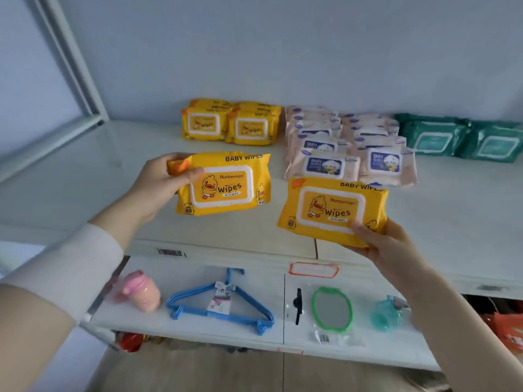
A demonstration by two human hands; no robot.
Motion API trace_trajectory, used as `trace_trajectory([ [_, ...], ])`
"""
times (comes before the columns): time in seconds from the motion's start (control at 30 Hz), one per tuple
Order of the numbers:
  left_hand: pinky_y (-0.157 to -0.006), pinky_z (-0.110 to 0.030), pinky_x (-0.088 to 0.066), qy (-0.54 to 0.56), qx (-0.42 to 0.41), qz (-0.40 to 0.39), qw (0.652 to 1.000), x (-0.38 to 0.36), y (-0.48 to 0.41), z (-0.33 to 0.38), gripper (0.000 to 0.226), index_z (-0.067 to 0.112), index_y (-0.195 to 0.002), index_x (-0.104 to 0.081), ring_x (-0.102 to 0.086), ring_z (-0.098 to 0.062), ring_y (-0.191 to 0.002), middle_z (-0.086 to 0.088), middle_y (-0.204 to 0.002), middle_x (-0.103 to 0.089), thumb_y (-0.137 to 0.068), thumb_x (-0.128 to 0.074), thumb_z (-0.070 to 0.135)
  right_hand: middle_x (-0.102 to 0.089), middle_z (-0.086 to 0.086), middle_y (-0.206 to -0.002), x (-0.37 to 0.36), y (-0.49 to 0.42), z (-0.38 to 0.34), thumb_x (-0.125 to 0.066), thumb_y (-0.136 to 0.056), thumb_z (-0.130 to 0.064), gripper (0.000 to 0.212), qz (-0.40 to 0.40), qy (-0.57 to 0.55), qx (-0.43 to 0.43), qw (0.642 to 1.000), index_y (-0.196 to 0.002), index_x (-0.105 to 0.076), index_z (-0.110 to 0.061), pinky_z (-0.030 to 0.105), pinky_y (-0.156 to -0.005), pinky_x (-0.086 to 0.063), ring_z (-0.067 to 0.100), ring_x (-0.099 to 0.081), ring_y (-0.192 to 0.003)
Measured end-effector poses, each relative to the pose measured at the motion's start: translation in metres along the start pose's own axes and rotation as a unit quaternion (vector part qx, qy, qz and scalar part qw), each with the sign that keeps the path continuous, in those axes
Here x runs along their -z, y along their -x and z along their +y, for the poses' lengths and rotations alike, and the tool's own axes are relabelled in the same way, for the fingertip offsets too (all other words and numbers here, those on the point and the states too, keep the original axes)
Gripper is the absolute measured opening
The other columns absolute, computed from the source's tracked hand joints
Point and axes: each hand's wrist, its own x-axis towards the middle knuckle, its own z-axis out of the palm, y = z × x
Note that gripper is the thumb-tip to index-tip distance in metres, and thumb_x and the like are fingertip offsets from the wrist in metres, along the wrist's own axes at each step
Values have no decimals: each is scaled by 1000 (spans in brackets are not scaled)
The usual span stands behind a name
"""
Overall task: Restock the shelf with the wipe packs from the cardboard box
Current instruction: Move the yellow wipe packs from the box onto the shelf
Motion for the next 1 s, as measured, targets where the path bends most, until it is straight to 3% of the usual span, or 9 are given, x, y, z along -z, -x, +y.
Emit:
trace_trajectory([
  [0.13,-68,-24,-49,0,16,26,1000,6,-53,-23,28,18,-109,-60,-63,-9,-82,7,-90,-65,-82,-66,16,-72,0,-100,-31,-67,5,-61,-79,-11,34,-21,42,3,999,-112,-58,-12,27,-70,-60,16,-70,-90],
  [0.27,-77,-32,-50,7,34,43,998,17,-98,-54,29,18,-110,-59,-63,-18,-88,0,-94,-66,-82,-66,15,-68,4,-106,-65,-128,9,-57,-86,-4,31,-29,80,-7,996,-115,-57,-11,31,-73,-58,18,-66,-94],
  [0.4,-61,-20,-53,30,42,53,997,35,-153,-71,25,21,-105,-60,-67,-3,-72,12,-82,-69,-82,-65,14,-65,10,-114,-102,-184,13,-56,-89,-2,29,-6,109,-6,994,-117,-56,-10,37,-82,-52,26,-62,-103],
  [0.53,-64,-22,-53,35,42,21,998,55,-221,-89,25,20,-107,-60,-68,1,-70,13,-81,-71,-83,-64,13,-59,9,-125,-137,-237,18,-59,-89,-6,31,27,135,6,990,-117,-52,-14,48,-95,-49,28,-58,-112],
  [0.67,-64,-13,-50,-27,36,-30,999,61,-282,-115,38,12,-118,-58,-65,-2,-76,7,-91,-68,-82,-67,13,-64,-2,-113,-158,-280,24,-61,-89,-12,18,55,195,20,979,-92,-56,-29,46,-99,-47,26,-59,-113],
  [0.77,-65,-8,-44,-142,-15,-36,989,63,-316,-132,37,14,-115,-61,-58,-8,-82,2,-96,-63,-80,-70,23,-63,-10,-101,-166,-306,28,-66,-85,-13,14,104,272,58,955,-94,-59,-21,40,-94,-47,24,-59,-106],
  [0.87,-77,-20,-39,-210,-63,-46,975,66,-337,-136,43,16,-116,-60,-55,-11,-89,5,-101,-59,-77,-73,28,-65,5,-110,-173,-324,31,-69,-83,-19,37,162,355,63,919,-118,-59,-12,33,-85,-47,21,-58,-97],
  [0.93,-83,-26,-37,-252,-98,-58,961,68,-345,-136,47,12,-116,-60,-53,-19,-97,-4,-106,-56,-74,-75,28,-65,4,-98,-177,-331,32,-69,-83,-22,35,194,392,72,896,-114,-60,-10,31,-78,-48,23,-57,-90],
  [1.0,-89,-28,-33,-300,-123,-55,944,67,-346,-135,51,7,-116,-60,-46,-29,-107,-12,-105,-50,-73,-76,28,-56,-3,-80,-180,-336,33,-69,-82,-24,27,225,418,76,877,-102,-59,-10,21,-60,-39,20,-51,-80],
])
